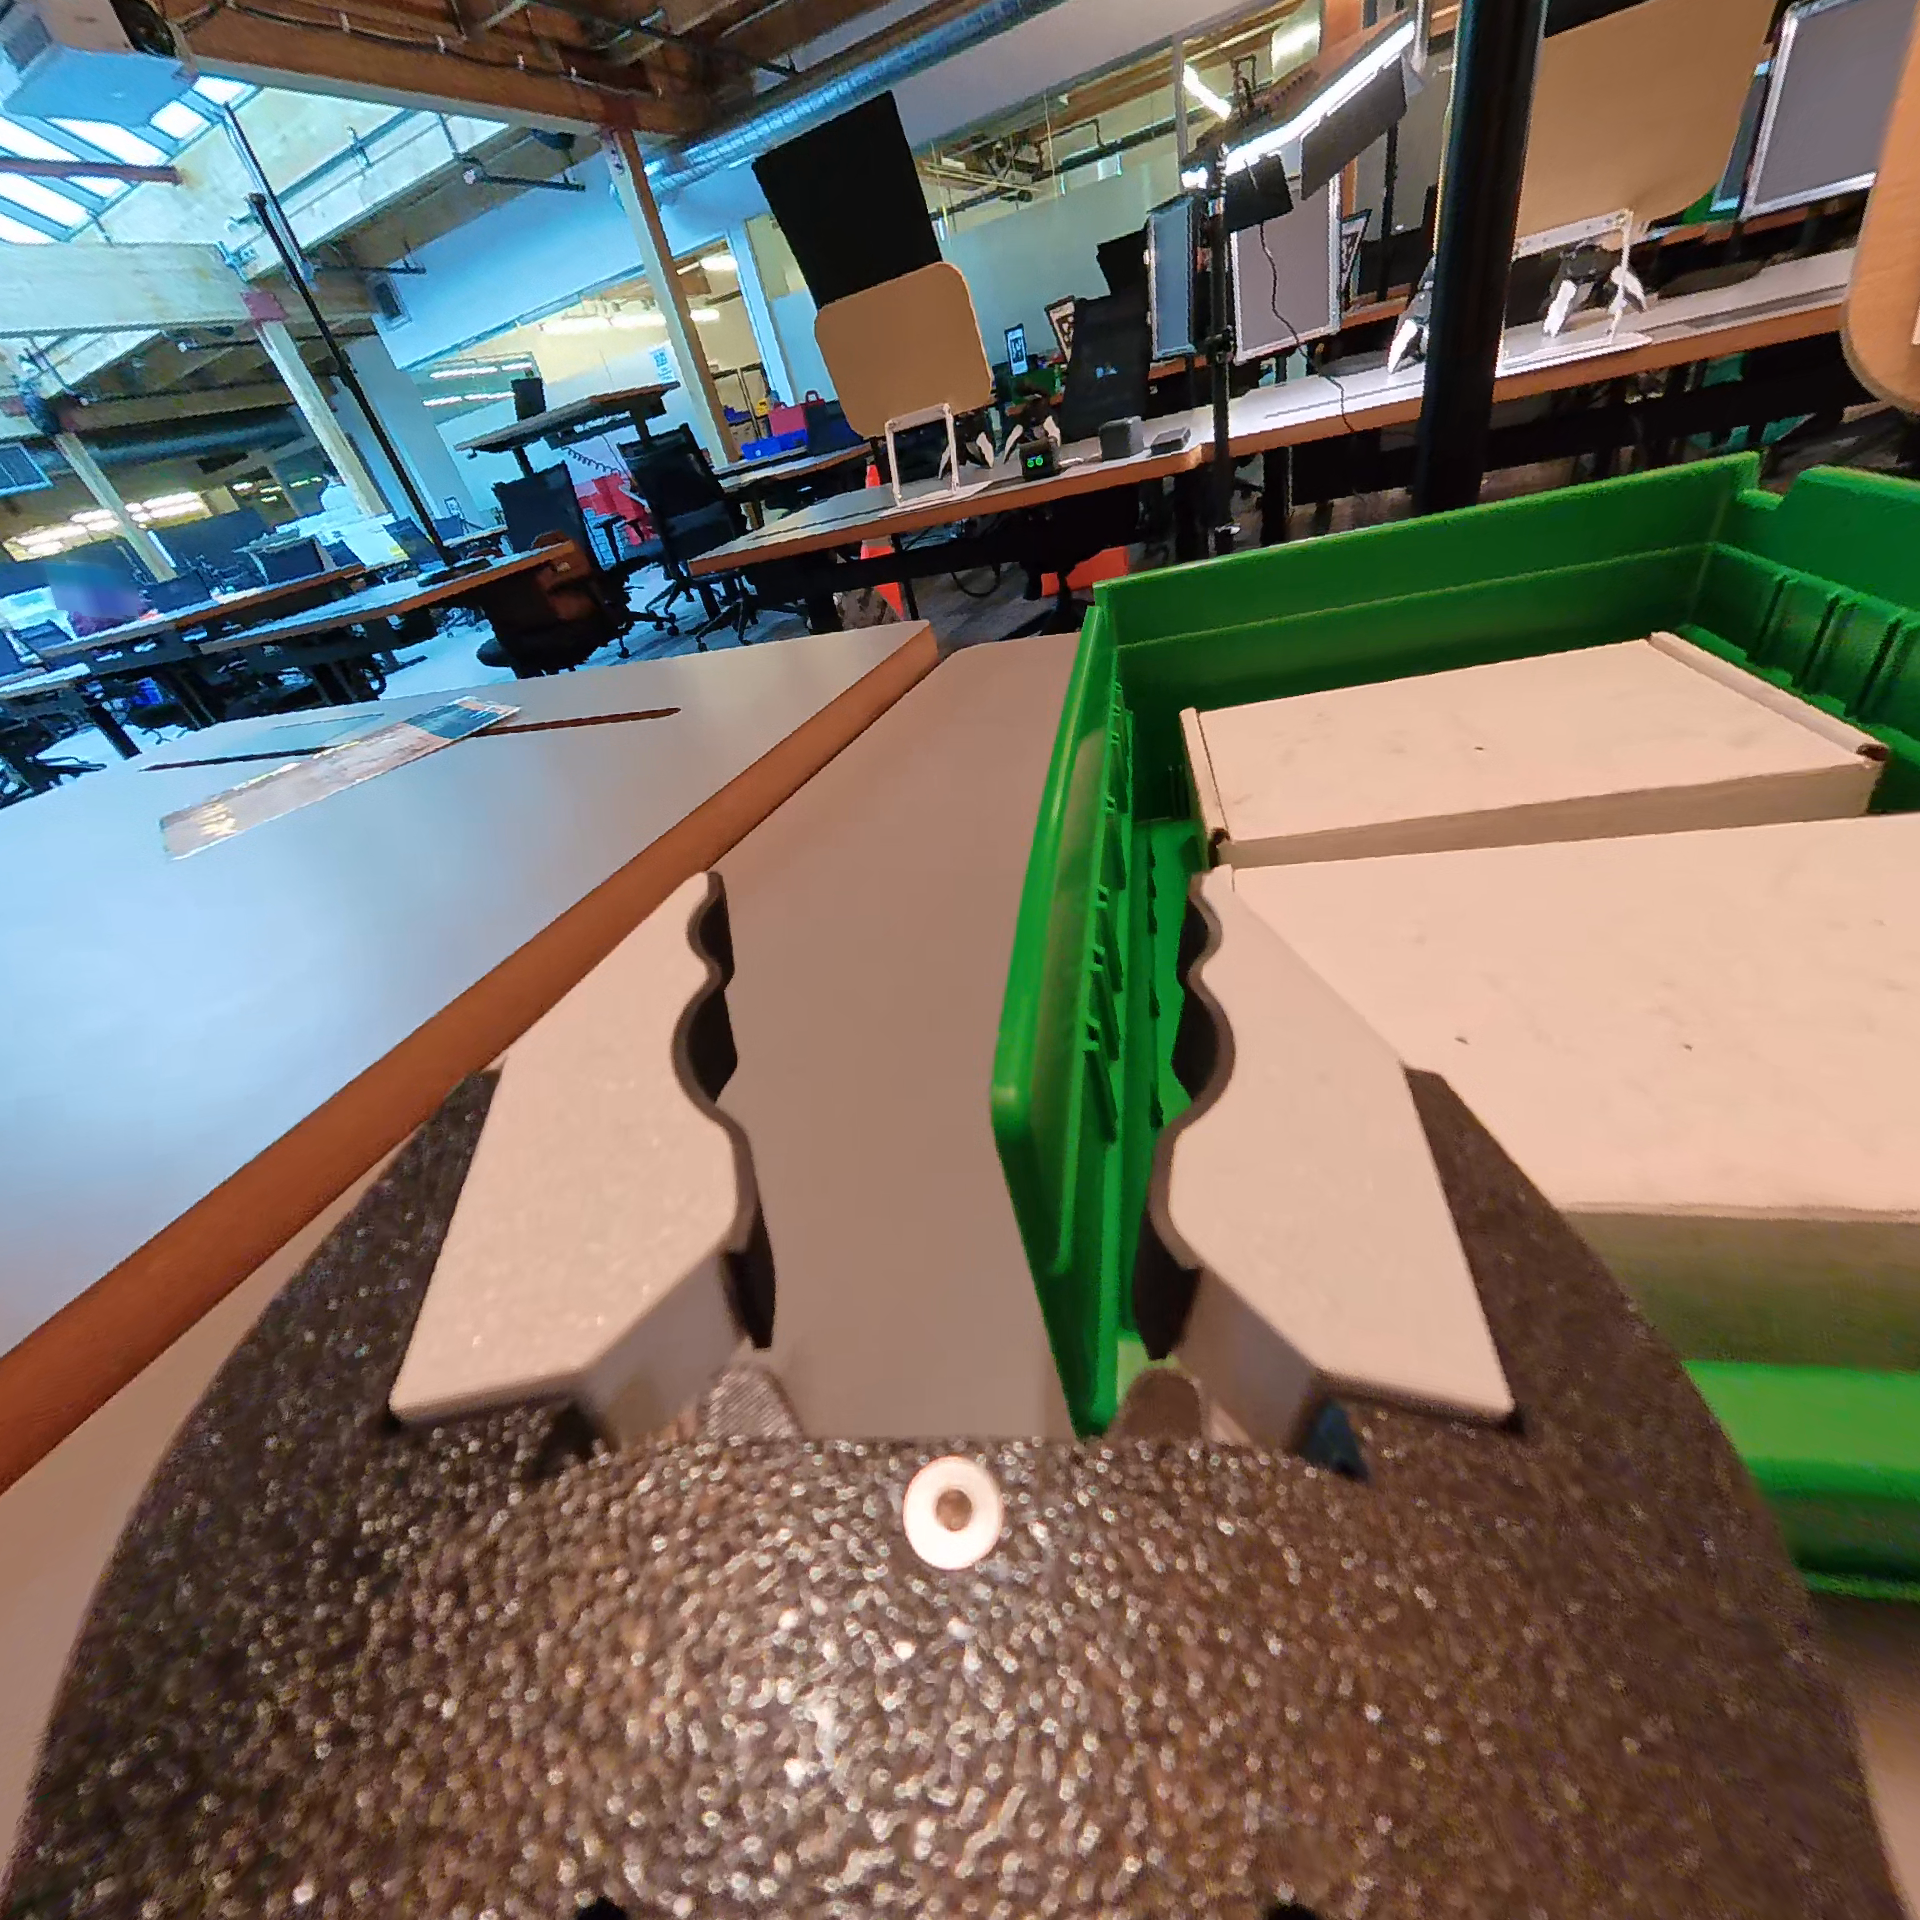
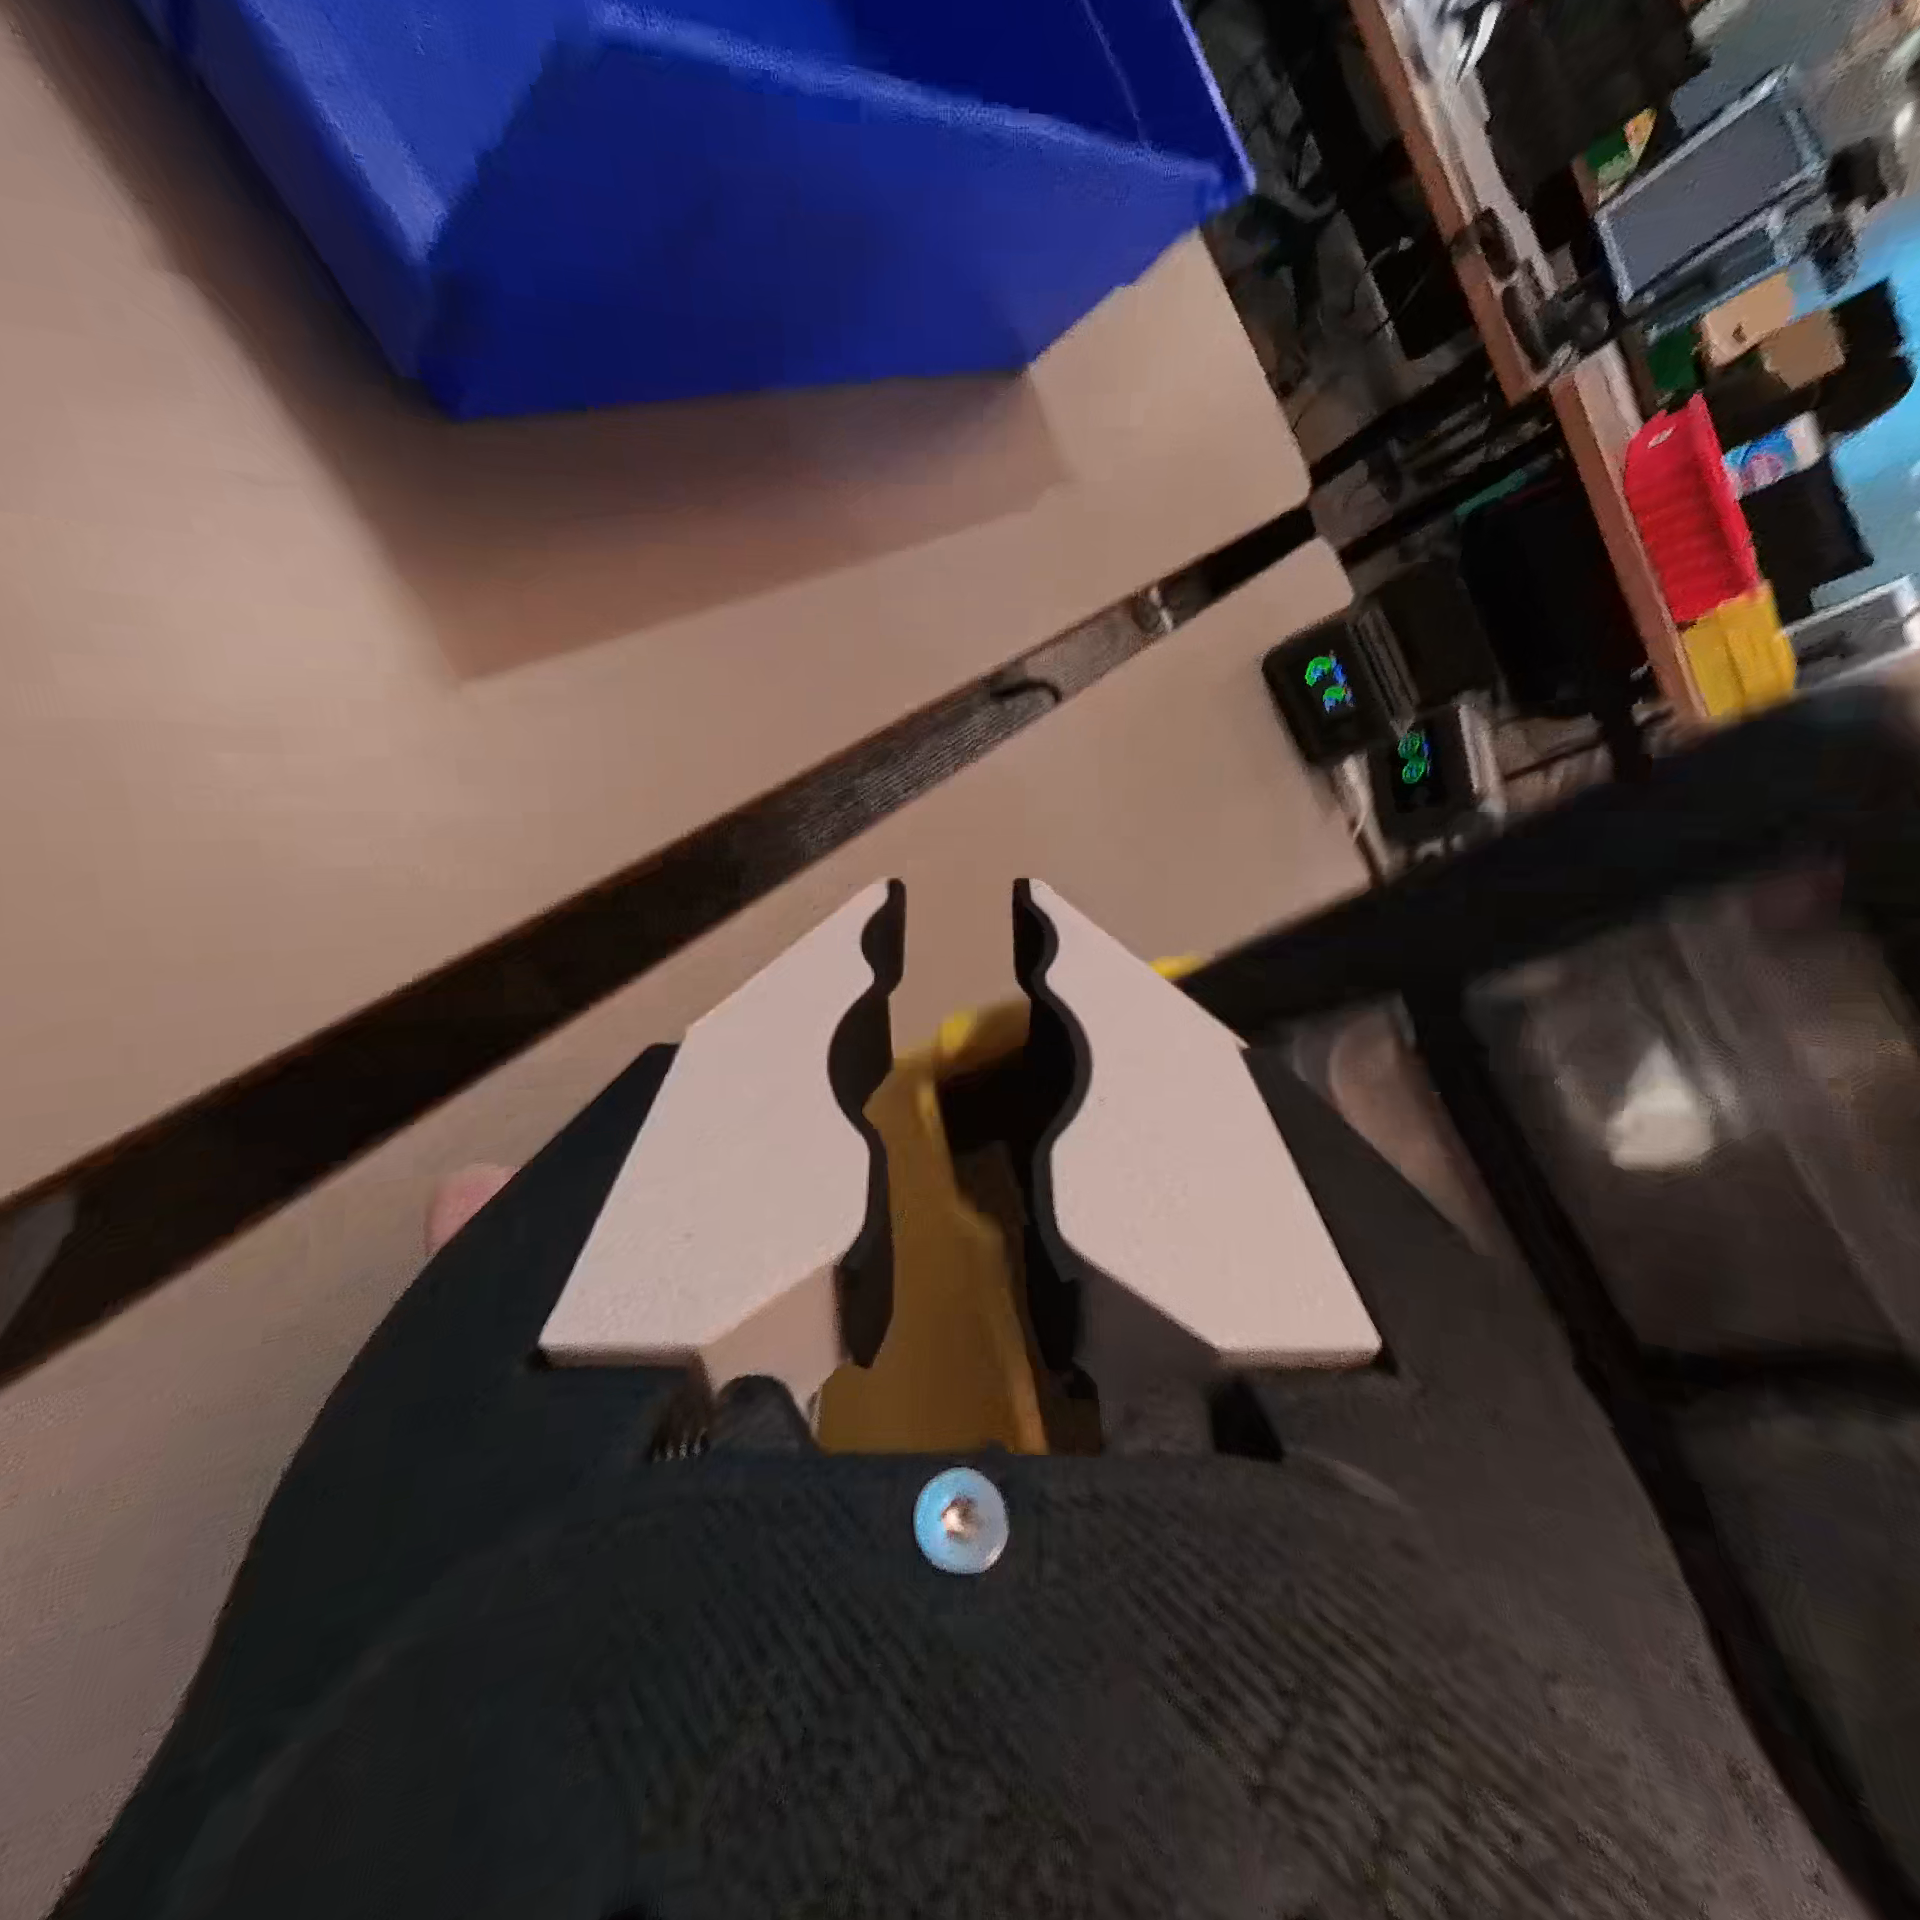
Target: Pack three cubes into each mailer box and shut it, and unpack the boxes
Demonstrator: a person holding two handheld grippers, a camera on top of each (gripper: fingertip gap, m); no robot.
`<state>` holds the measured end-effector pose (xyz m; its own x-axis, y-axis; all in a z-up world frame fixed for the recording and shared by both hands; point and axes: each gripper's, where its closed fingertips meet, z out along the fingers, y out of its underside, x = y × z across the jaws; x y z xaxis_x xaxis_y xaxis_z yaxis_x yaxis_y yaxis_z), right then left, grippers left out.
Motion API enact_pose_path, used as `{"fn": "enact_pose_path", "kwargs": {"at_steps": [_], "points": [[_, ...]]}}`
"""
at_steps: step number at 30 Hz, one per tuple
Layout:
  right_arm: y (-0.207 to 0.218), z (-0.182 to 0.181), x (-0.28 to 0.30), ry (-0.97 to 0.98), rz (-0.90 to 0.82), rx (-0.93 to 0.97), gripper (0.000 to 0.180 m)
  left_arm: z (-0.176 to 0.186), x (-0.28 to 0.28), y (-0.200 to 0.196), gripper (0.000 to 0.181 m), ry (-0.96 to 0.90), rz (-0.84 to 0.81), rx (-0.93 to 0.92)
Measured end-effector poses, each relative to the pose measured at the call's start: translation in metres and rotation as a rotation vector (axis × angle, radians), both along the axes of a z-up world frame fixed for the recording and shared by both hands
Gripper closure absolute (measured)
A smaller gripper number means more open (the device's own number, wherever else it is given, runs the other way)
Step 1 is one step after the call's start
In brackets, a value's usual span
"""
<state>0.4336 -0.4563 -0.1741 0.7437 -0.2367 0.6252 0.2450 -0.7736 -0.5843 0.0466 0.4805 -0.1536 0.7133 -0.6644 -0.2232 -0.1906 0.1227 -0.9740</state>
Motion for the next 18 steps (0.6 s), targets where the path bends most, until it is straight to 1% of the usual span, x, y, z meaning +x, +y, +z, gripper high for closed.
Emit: {"fn": "enact_pose_path", "kwargs": {"at_steps": [2, 4, 5, 8, 11, 13, 16, 18], "points": [[-0.013, 0.006, -0.006, 0.016, 0.013, 0.047, 0.161, 0.0, 0.0, 0.0, 0.096, 0.011, -0.001, 0.007], [-0.032, 0.011, -0.007, 0.008, -0.011, 0.041, 0.147, 0.0, -0.001, 0.0, 0.096, 0.011, 0.001, 0.001], [-0.039, 0.012, -0.008, 0.01, -0.016, 0.031, 0.145, 0.0, -0.002, 0.001, 0.095, 0.009, 0.005, -0.005], [-0.059, 0.012, -0.006, 0.027, -0.042, 0.016, 0.141, 0.0, -0.002, 0.001, 0.096, 0.009, 0.011, -0.007], [-0.063, 0.02, -0.008, 0.019, -0.053, 0.052, 0.141, 0.0, -0.001, -0.001, 0.096, 0.009, 0.008, -0.004], [-0.048, 0.029, -0.018, -0.013, -0.018, 0.087, 0.151, 0.001, -0.001, -0.002, 0.096, 0.007, 0.007, -0.001], [0.001, 0.064, -0.047, -0.093, 0.089, 0.233, 0.15, 0.001, 0.0, -0.003, 0.096, 0.005, 0.006, -0.003], [0.049, 0.089, -0.077, -0.135, 0.21, 0.364, 0.144, 0.001, 0.002, -0.004, 0.096, 0.005, 0.004, -0.005]]}}
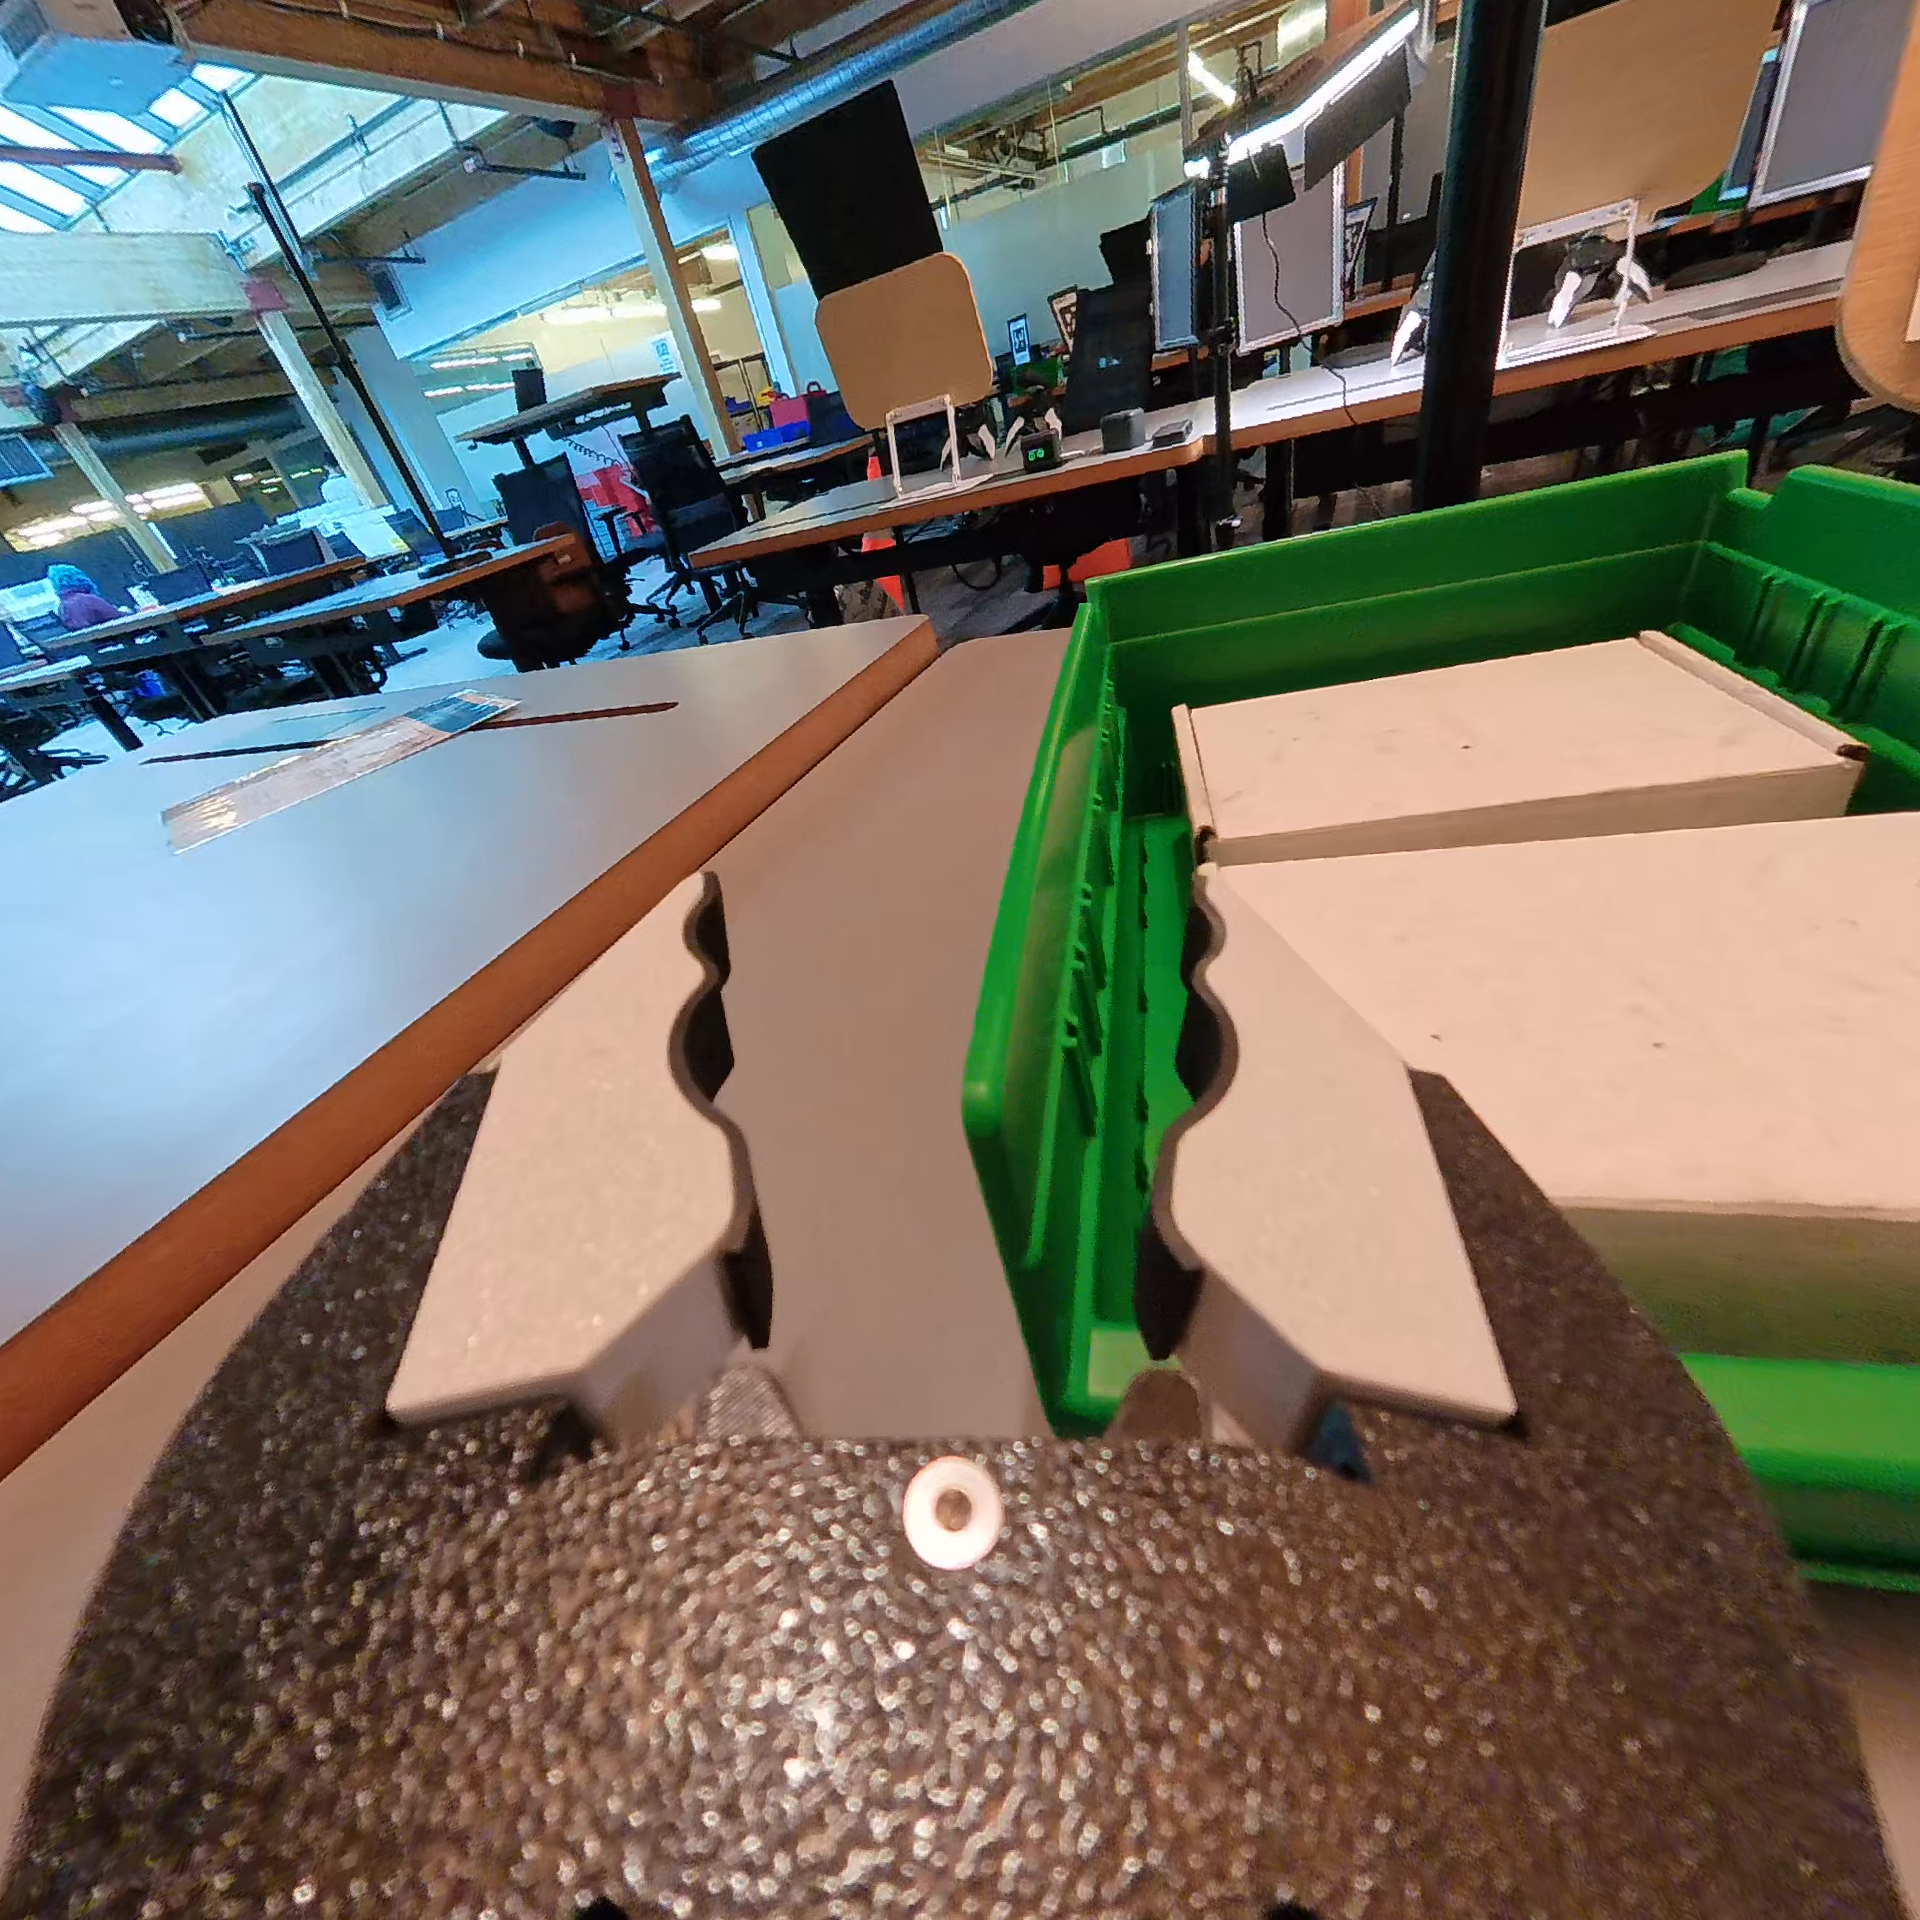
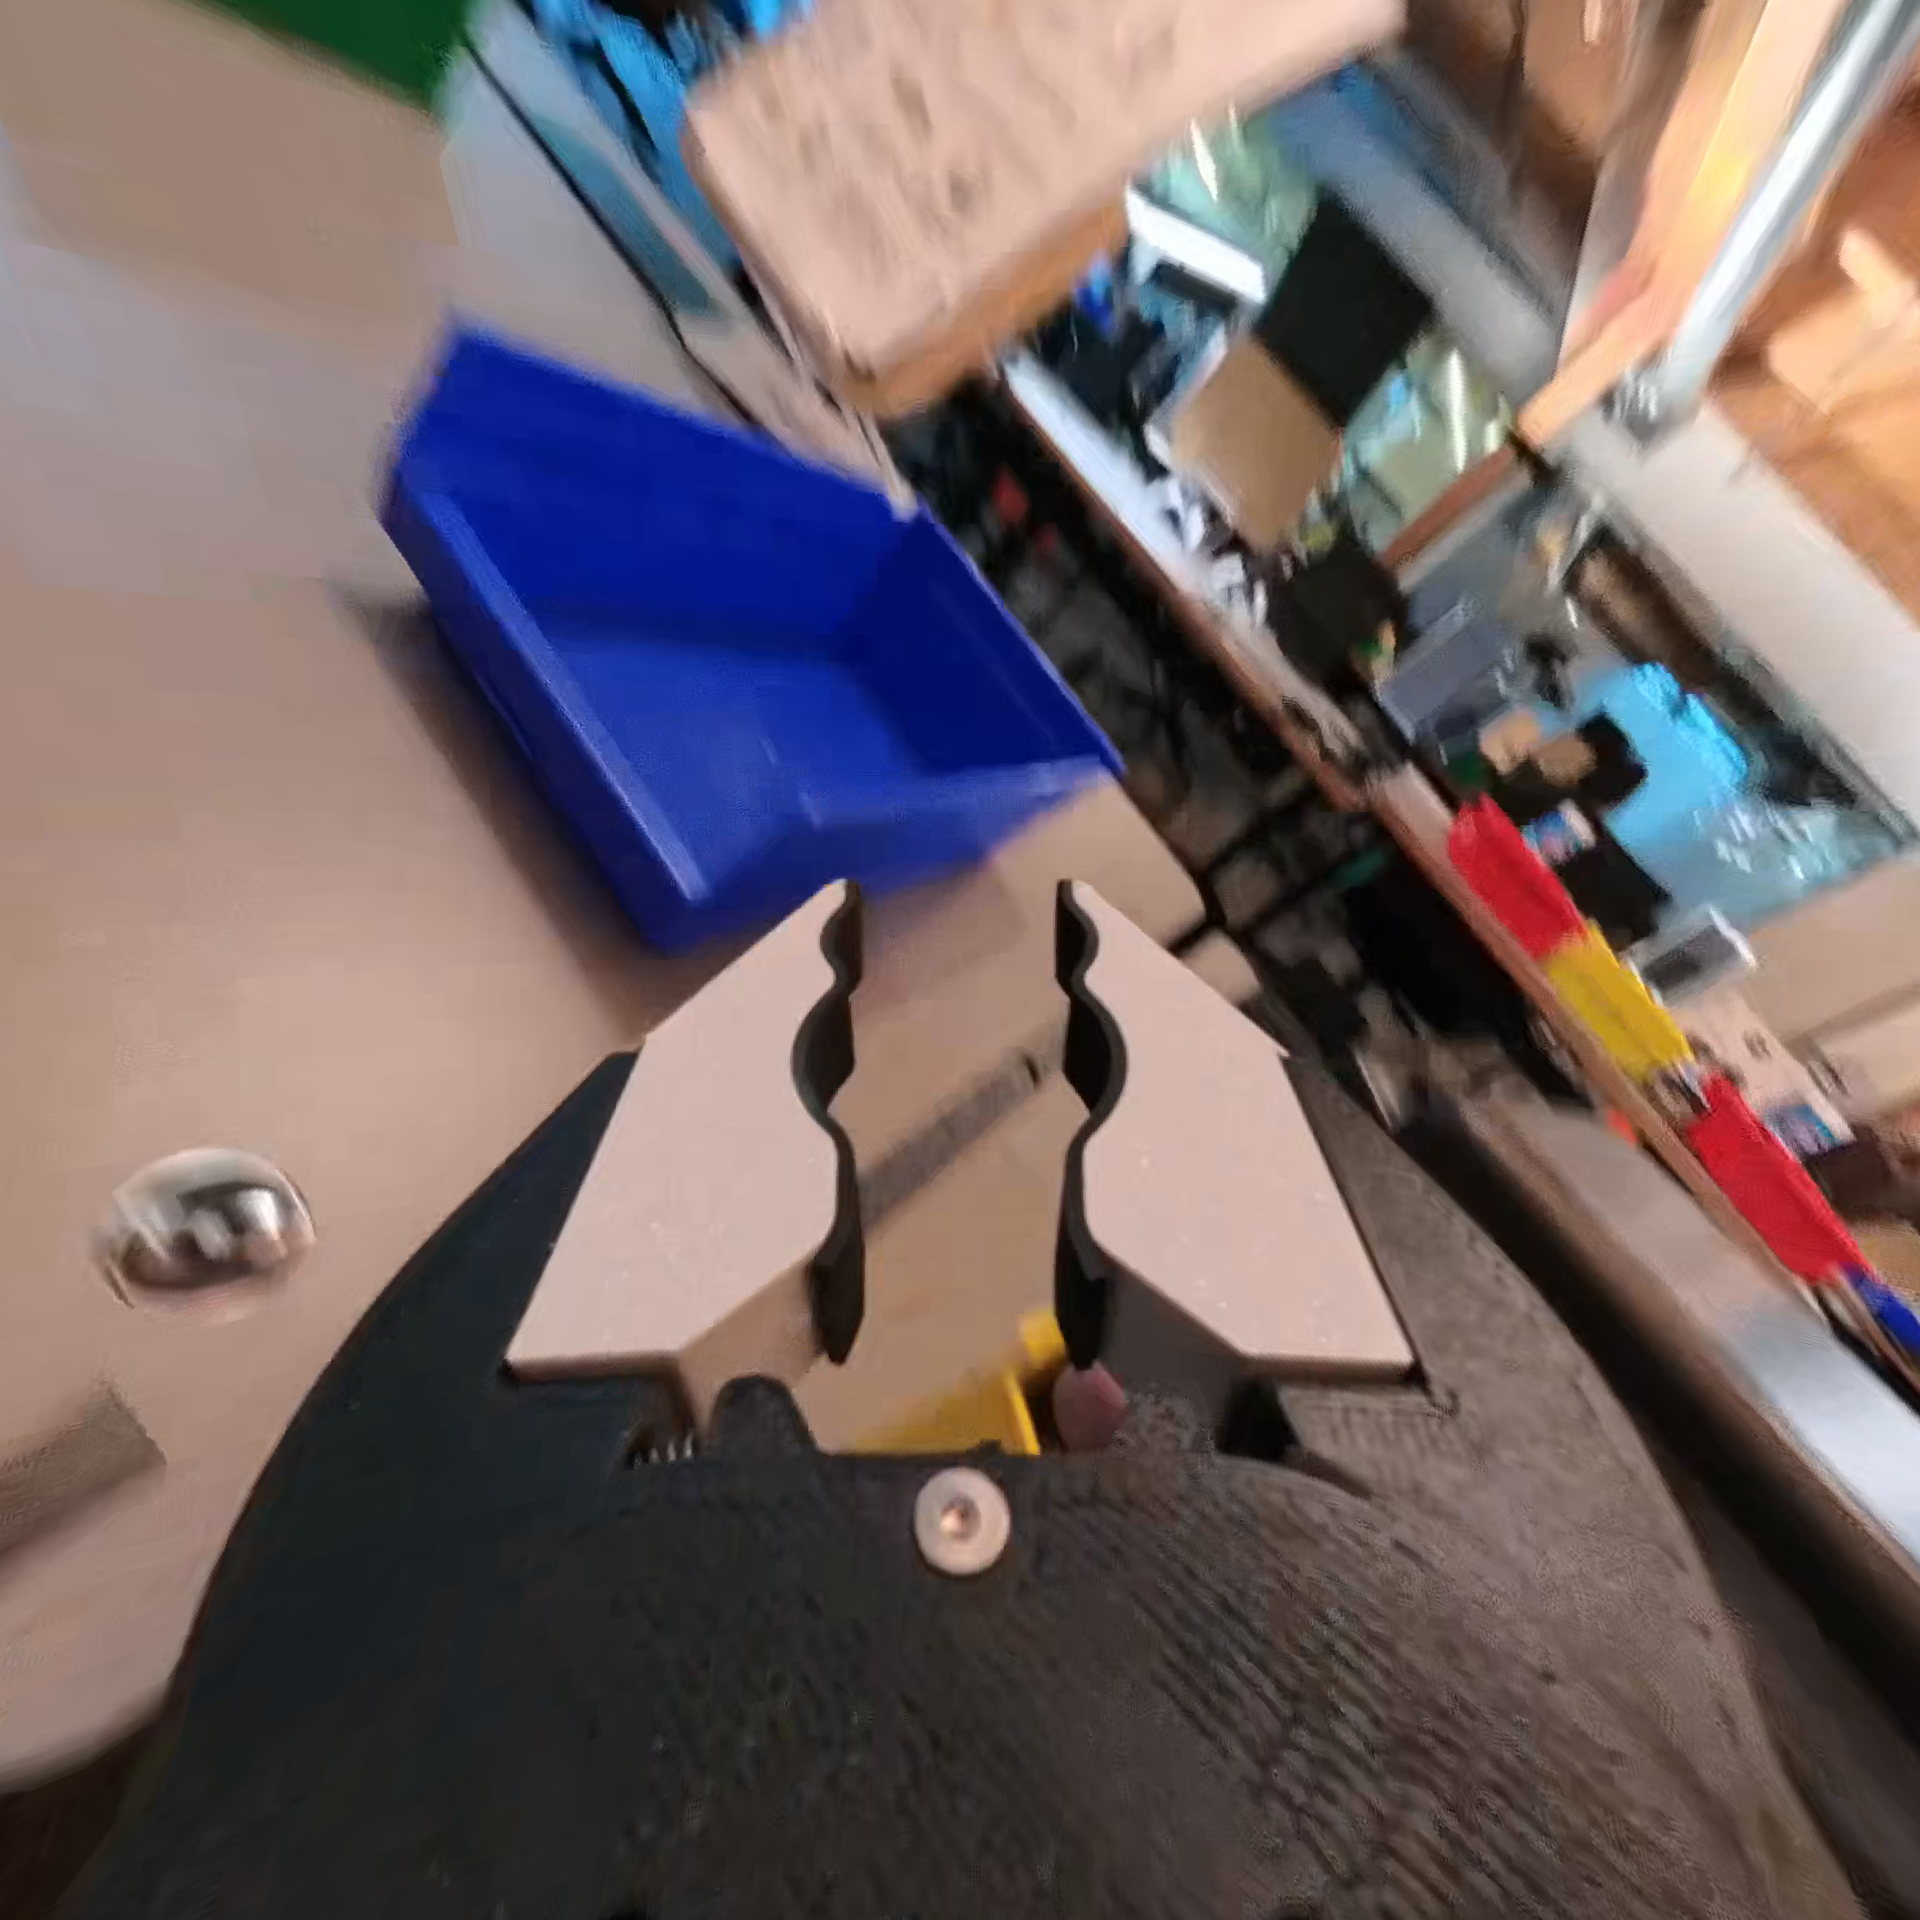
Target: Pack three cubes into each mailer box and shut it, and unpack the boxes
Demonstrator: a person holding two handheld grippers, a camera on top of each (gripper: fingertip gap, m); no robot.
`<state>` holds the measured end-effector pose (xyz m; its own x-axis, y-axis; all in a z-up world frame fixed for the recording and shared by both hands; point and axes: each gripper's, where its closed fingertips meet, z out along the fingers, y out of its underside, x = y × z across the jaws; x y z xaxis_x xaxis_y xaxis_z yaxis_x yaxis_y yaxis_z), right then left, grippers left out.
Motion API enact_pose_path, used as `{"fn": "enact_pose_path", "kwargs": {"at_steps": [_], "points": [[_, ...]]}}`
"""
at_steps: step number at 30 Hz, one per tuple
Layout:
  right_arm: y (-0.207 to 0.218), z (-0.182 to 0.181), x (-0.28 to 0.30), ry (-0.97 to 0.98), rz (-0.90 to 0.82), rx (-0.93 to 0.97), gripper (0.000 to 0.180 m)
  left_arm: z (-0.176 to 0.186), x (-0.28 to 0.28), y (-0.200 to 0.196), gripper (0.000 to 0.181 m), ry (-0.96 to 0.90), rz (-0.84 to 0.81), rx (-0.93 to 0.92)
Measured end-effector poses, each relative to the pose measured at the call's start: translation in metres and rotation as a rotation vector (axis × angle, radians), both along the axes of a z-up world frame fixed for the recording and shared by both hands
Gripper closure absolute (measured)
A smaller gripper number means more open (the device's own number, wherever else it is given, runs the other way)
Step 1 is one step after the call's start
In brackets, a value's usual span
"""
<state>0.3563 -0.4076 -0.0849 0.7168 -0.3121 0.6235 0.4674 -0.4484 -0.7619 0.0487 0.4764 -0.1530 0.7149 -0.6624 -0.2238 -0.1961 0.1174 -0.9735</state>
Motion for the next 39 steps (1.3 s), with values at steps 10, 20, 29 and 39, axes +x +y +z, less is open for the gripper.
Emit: {"fn": "enact_pose_path", "kwargs": {"at_steps": [10, 20, 29, 39], "points": [[0.199, -0.007, 0.0, -0.189, -0.276, -0.028, 0.116, 0.022, -0.011, -0.018, 0.086, 0.038, 0.108, 0.18], [0.263, -0.034, -0.019, 0.046, -0.378, 0.228, 0.115, 0.096, 0.02, -0.088, 0.094, -0.122, -0.006, 0.256], [0.274, -0.021, -0.031, 0.003, -0.323, 0.185, 0.116, 0.104, 0.105, -0.182, 0.099, -0.102, -0.331, 0.219], [0.265, -0.03, -0.032, -0.007, -0.359, 0.112, 0.117, 0.061, 0.147, -0.244, 0.099, -0.055, -0.44, 0.071]]}}
